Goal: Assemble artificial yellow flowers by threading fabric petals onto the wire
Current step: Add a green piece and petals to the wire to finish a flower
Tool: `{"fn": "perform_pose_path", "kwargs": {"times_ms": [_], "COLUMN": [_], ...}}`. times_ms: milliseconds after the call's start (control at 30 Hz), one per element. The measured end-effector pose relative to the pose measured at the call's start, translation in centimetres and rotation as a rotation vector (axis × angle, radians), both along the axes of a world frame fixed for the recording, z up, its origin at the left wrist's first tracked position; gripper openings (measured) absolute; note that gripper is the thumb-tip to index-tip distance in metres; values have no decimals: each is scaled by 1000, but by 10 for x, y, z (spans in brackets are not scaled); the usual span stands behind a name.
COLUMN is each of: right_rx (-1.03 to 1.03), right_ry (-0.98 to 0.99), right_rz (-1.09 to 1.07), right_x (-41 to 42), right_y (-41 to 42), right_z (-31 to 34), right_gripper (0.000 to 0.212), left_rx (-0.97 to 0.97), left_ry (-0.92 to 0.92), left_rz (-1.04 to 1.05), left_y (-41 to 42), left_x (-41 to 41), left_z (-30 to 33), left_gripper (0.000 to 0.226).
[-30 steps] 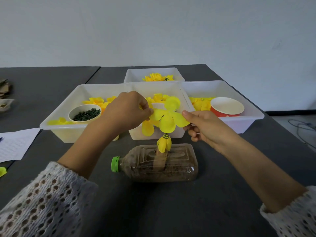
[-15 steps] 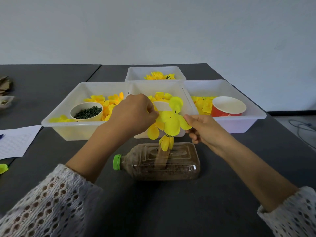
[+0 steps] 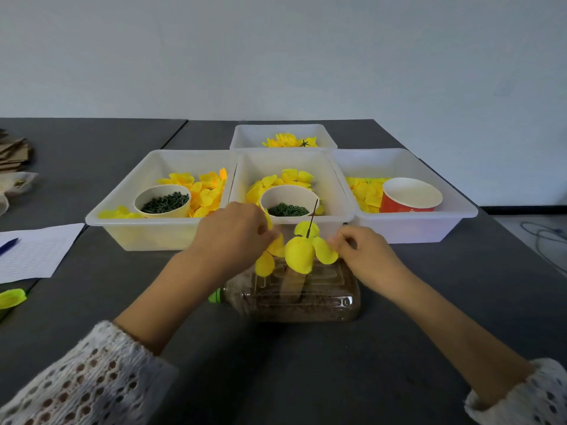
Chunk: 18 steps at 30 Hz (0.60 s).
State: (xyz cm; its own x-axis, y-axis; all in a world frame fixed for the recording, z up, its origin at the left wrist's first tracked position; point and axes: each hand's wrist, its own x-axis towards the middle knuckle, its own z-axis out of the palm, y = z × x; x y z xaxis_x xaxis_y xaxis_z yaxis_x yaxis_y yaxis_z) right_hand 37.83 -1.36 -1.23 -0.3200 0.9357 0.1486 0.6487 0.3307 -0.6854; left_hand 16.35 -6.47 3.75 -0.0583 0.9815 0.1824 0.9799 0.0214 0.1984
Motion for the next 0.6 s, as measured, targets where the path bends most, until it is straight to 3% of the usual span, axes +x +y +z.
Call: {"fn": "perform_pose_path", "kwargs": {"times_ms": [133,200,267,333,400,533,600], "right_rx": [211,293,162,-105,-239,-236,-269], "right_ry": [187,329,467,542,539,698,684], "right_rz": [-186,-159,-10,169,280,249,309], "right_x": [10,8,0,-9,-16,-13,-6], "right_y": [-18,-34,-53,-70,-81,-79,-77], "right_z": [21,37,53,67,74,78,79], "right_gripper": [10,10,28,49,44,23,14], "left_rx": [222,344,359,321,267,182,151], "left_ry": [-229,-467,-674,-760,-819,-861,-871], "left_rz": [39,-58,-192,-275,-345,-461,-488], "left_y": [-18,-34,-50,-61,-67,-75,-78], "left_x": [-28,-30,-22,-9,2,15,17], "left_z": [26,38,45,47,47,48,48], "left_gripper": [15,22,25,19,20,24,25]}}
